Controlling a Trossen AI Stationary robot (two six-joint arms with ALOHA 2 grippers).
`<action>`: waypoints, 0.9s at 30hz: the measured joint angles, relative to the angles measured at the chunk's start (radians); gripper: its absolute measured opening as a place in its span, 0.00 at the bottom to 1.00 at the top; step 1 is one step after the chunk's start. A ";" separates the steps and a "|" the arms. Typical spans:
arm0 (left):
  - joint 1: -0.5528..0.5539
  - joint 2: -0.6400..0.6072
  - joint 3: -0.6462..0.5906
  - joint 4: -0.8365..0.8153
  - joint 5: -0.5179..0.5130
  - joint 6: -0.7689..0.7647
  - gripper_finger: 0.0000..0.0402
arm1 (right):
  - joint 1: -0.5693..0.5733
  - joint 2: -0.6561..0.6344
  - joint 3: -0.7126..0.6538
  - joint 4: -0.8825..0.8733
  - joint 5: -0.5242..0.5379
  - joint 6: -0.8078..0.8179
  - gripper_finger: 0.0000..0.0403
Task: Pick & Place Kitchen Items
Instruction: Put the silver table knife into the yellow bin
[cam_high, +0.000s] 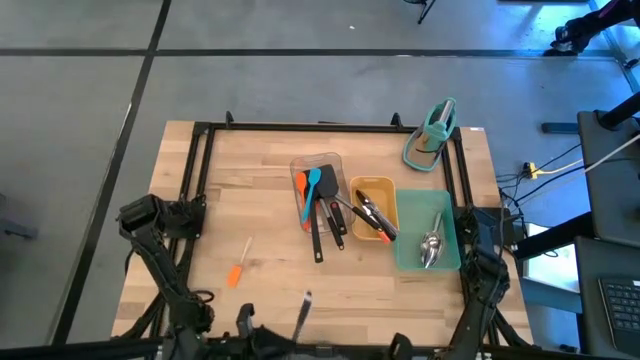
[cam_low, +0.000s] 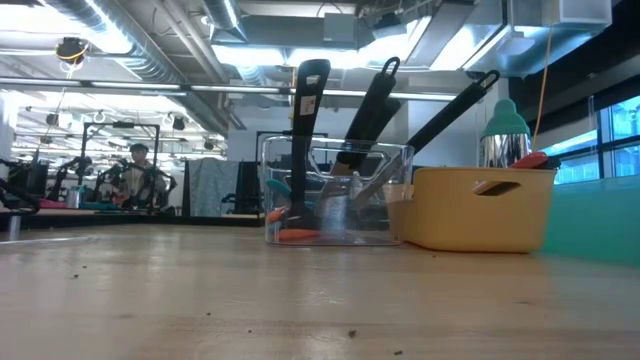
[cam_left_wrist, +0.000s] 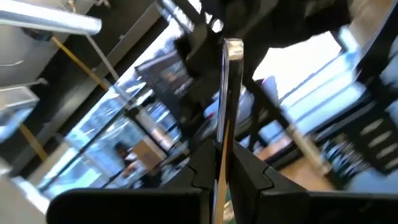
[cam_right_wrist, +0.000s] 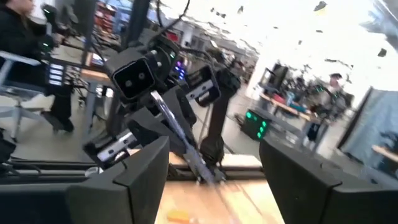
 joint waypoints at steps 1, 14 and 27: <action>0.009 0.000 0.000 -0.018 -0.018 0.011 0.04 | 0.003 0.000 0.000 -0.011 0.020 0.022 0.62; 0.109 -0.001 0.000 -0.292 -0.152 0.095 0.04 | 0.009 0.000 -0.001 -0.095 0.139 0.782 0.59; 0.142 0.109 0.000 -0.423 -0.149 0.219 0.04 | 0.006 0.000 -0.001 -0.765 -0.211 1.969 0.59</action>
